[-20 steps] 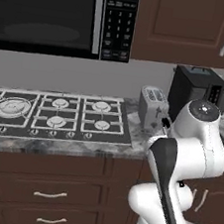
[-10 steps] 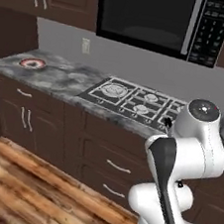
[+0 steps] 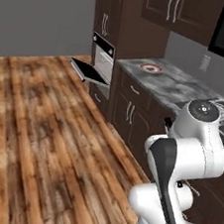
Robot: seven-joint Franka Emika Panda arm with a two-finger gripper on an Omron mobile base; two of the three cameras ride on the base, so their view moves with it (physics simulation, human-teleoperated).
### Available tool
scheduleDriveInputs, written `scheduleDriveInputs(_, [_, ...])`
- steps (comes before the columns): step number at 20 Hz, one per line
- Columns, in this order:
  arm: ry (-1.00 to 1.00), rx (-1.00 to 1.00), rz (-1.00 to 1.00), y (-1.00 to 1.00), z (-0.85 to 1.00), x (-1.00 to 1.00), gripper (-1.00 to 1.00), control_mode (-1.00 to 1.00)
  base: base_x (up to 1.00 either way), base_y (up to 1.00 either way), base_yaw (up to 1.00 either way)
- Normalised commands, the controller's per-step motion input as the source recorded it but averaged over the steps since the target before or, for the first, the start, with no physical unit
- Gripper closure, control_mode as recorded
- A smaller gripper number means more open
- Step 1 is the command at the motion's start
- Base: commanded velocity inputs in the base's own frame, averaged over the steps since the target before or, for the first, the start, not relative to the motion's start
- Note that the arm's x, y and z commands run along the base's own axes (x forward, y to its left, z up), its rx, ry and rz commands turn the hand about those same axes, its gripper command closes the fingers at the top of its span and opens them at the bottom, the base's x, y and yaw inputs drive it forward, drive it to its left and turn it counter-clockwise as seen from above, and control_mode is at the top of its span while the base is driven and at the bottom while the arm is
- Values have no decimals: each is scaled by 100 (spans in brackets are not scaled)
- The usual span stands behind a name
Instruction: Pick up the tongs from the counter and place them near the plate next to the oven.
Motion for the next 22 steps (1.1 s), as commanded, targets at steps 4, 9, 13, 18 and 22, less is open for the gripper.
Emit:
scheduleDriveInputs(4, [0,0,0,0,0,0,100,100,96,-35,21])
scheduleDriveInputs(9, [0,0,0,0,0,0,100,100,100,-13,-11])
scheduleDriveInputs(13, [0,0,0,0,0,0,100,100,100,-4,-44])
scheduleDriveInputs(18, [0,0,0,0,0,0,100,100,100,11,-57])
scheduleDriveInputs(22, [0,0,0,0,0,0,100,100,100,36,-58])
